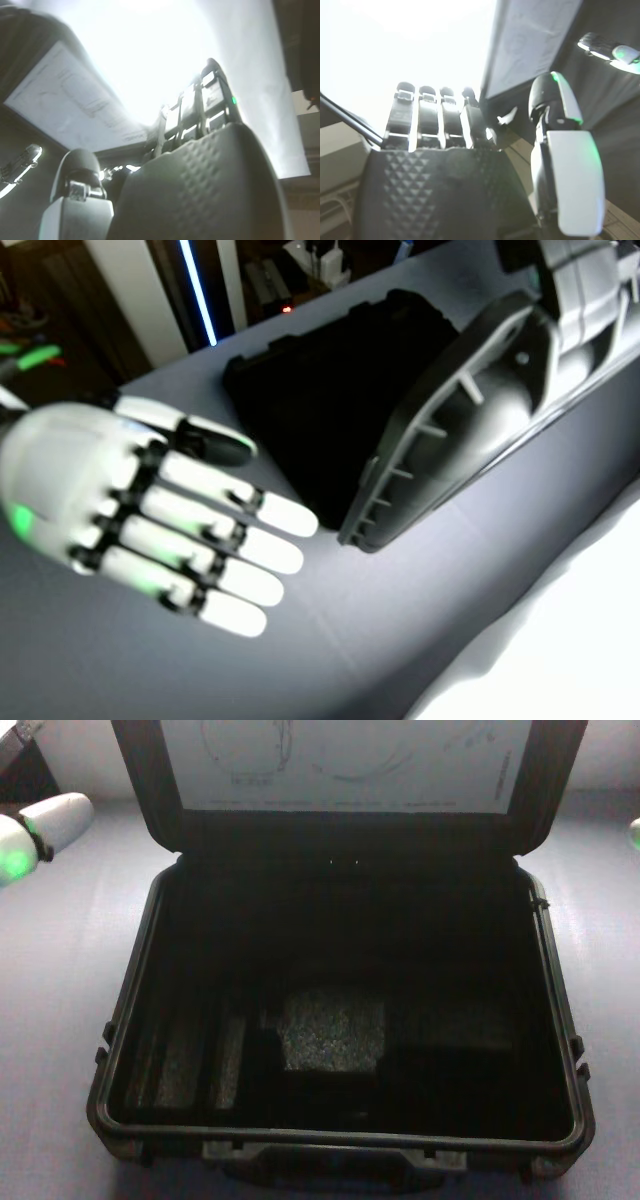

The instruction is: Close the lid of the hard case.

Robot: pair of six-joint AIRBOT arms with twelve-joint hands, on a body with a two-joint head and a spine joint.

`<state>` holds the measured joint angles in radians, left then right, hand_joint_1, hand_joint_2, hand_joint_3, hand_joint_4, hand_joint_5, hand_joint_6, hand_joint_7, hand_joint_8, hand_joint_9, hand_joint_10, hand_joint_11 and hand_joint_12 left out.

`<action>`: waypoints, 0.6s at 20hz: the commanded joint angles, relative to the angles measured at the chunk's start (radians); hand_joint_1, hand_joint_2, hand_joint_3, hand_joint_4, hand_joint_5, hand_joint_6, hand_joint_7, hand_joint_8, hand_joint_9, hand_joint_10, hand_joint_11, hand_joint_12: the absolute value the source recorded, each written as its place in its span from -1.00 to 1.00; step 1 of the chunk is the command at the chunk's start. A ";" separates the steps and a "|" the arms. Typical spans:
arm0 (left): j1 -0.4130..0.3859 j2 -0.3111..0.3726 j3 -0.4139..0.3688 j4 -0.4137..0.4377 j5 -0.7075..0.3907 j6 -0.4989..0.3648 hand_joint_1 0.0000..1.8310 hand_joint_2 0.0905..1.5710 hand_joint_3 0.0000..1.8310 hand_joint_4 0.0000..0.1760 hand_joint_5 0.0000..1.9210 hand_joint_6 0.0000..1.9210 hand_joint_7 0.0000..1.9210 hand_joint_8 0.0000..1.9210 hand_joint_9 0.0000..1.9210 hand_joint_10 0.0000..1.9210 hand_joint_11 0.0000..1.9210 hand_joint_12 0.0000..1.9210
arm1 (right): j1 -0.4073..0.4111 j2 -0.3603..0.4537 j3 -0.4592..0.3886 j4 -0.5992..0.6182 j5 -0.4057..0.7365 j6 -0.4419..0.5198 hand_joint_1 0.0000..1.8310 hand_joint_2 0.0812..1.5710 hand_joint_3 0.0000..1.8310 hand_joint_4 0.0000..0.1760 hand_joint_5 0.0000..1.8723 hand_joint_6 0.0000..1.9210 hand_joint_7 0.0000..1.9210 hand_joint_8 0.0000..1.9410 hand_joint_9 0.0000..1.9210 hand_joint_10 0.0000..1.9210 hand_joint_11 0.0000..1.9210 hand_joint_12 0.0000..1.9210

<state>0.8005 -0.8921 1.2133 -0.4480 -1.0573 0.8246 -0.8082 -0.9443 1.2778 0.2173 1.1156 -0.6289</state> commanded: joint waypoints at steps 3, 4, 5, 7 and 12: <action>-0.109 -0.032 0.061 0.038 -0.011 0.030 -1.00 0.64 -1.00 -0.95 -0.99 -0.99 -1.00 -1.00 -1.00 -1.00 -1.00 -1.00 | 0.047 -0.001 0.035 0.017 0.068 0.006 -0.31 0.45 -1.00 -1.00 -0.88 -1.00 -0.98 -1.00 -1.00 -1.00 -0.98 -0.99; -0.133 -0.044 0.075 0.050 0.013 0.034 -1.00 0.58 -1.00 -0.92 -0.97 -0.99 -0.99 -1.00 -1.00 -1.00 -1.00 -1.00 | 0.054 -0.002 0.042 0.017 0.057 0.006 -0.33 0.43 -1.00 -1.00 -0.88 -1.00 -0.98 -1.00 -1.00 -1.00 -0.98 -0.99; -0.172 -0.062 0.095 0.071 0.053 0.045 -1.00 0.52 -1.00 -0.90 -0.96 -0.99 -0.96 -1.00 -1.00 -1.00 -1.00 -1.00 | 0.069 -0.007 0.053 0.016 0.035 0.004 -0.35 0.42 -1.00 -1.00 -0.90 -1.00 -0.97 -0.99 -0.99 -1.00 -0.97 -0.98; -0.231 -0.082 0.119 0.110 0.117 0.061 -1.00 0.50 -1.00 -0.94 -0.96 -1.00 -0.97 -1.00 -1.00 -1.00 -1.00 -1.00 | 0.100 -0.024 0.075 0.006 -0.008 -0.001 -0.34 0.44 -1.00 -1.00 -0.92 -1.00 -0.97 -1.00 -0.98 -0.99 -0.94 -0.97; -0.335 -0.100 0.143 0.163 0.222 0.113 -1.00 0.49 -1.00 -1.00 -0.95 -0.99 -0.96 -0.99 -1.00 -1.00 -0.99 -1.00 | 0.184 -0.062 0.129 -0.051 -0.129 -0.001 -0.38 0.41 -0.99 -1.00 -0.91 -1.00 -0.97 -1.00 -0.95 -1.00 -1.00 -0.65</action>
<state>0.4767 -0.9955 1.3506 -0.2913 -0.7403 0.9360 -0.6353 -1.0180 1.3998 0.1394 0.8814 -0.6323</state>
